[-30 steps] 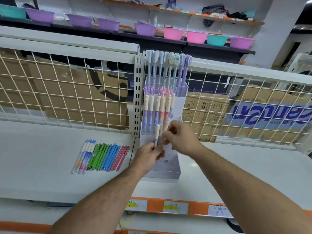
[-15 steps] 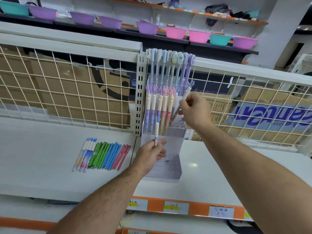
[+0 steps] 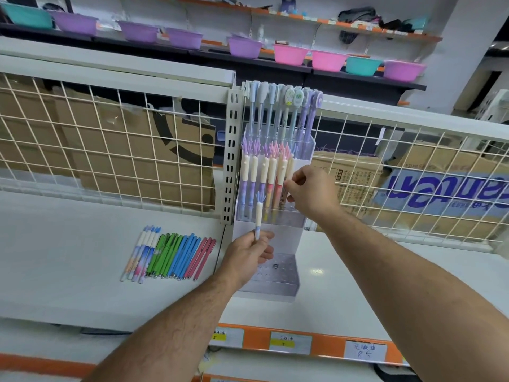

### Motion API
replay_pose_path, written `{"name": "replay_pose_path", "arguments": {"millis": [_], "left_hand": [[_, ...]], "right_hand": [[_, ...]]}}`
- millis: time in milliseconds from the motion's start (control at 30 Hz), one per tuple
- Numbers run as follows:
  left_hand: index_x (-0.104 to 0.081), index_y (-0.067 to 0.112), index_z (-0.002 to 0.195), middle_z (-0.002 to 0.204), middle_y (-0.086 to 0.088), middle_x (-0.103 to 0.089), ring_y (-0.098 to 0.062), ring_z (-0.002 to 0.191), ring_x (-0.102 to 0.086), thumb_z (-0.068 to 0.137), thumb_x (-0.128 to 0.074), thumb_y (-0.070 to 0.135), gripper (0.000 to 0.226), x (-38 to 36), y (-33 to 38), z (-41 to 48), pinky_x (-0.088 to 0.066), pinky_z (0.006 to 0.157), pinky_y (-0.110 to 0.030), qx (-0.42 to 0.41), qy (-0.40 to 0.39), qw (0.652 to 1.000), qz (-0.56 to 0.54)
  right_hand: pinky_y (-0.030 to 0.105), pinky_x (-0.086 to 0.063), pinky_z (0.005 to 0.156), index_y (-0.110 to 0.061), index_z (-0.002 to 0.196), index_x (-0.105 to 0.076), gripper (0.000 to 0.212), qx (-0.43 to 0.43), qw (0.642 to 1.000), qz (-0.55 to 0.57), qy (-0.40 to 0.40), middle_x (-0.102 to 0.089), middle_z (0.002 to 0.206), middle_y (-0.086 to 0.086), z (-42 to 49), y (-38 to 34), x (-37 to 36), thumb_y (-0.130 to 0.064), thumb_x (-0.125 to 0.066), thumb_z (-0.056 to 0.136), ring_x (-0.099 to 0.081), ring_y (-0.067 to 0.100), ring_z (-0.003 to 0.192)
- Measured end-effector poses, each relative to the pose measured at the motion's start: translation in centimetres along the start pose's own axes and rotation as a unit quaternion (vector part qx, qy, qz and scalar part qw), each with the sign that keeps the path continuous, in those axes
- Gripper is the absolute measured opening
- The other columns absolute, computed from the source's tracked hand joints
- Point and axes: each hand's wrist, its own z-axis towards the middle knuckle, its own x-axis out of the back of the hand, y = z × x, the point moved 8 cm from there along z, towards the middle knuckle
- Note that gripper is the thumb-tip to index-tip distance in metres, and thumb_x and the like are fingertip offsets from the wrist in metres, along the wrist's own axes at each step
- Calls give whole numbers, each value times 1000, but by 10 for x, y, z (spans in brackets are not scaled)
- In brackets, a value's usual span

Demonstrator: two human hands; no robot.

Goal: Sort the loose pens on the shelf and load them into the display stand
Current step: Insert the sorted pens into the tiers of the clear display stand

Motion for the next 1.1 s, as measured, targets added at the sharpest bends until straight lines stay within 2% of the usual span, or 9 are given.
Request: {"name": "replay_pose_path", "arguments": {"millis": [200,333,533,667,733,833,967,1033,1100], "left_hand": [[-69,19,115,97,-4,-73,-14,91,-71,105,-47,23,24,0,0,0,-56,78,-21,-4,2,1000,2],[-70,20,111,96,-5,-74,-14,89,-72,104,-50,26,22,0,-2,2,-57,81,-25,-3,1,1000,-8],[-72,24,99,90,-5,-75,-20,89,-72,101,-54,37,23,-3,-2,4,-59,82,-32,-3,-7,1000,-7],[-72,21,102,90,-7,-74,-21,87,-71,101,-54,34,22,-4,-3,5,-59,79,-32,2,-13,1000,-14],[-71,20,102,89,-7,-73,-17,83,-69,101,-56,30,19,-4,-2,5,-57,77,-30,4,-21,1000,-9],[-72,27,98,86,5,-73,-11,83,-68,93,-65,28,9,-4,-4,8,-56,79,-33,-4,-33,997,70],[-68,28,113,105,15,-70,-3,100,-64,84,-76,26,30,-4,5,5,-52,93,-27,-34,-62,976,205],[-68,26,120,115,13,-67,-4,107,-61,80,-80,30,42,-2,3,4,-49,98,-28,-54,-76,958,271],[-70,29,118,119,13,-64,-5,110,-58,78,-83,33,42,1,-3,2,-47,102,-31,-63,-79,947,304]], "right_hand": [[45,-62,66,-17,82,-62,14,-11,1000,16,12,-70,73,-1,-7,12,-2,-24,-70,91,-70,18,70],[33,-55,62,-17,77,-62,11,11,998,34,49,-66,72,-3,-24,10,3,-18,-67,87,-63,15,68],[28,-57,71,-19,85,-71,3,31,989,93,-114,-72,80,-4,-57,10,-40,-18,-72,82,-69,13,75],[21,-54,63,-20,75,-66,12,60,989,53,-122,-69,72,-7,-68,5,-50,-14,-70,85,-68,11,70],[25,-55,59,-17,75,-63,13,57,991,44,-115,-69,70,-4,-69,5,-52,-13,-69,86,-68,14,67],[38,-59,63,-14,80,-60,11,42,992,52,-107,-71,73,5,-68,7,-48,-16,-67,89,-71,23,68],[33,-52,56,-10,85,-60,15,20,992,104,-66,-71,72,5,-57,4,-19,-18,-68,94,-73,20,68],[37,-55,57,-9,85,-59,16,12,993,116,-34,-71,72,4,-50,-1,1,-18,-69,94,-74,19,69],[40,-59,61,-11,84,-59,16,8,993,117,-2,-71,72,3,-42,-4,18,-19,-69,94,-74,17,69]]}}
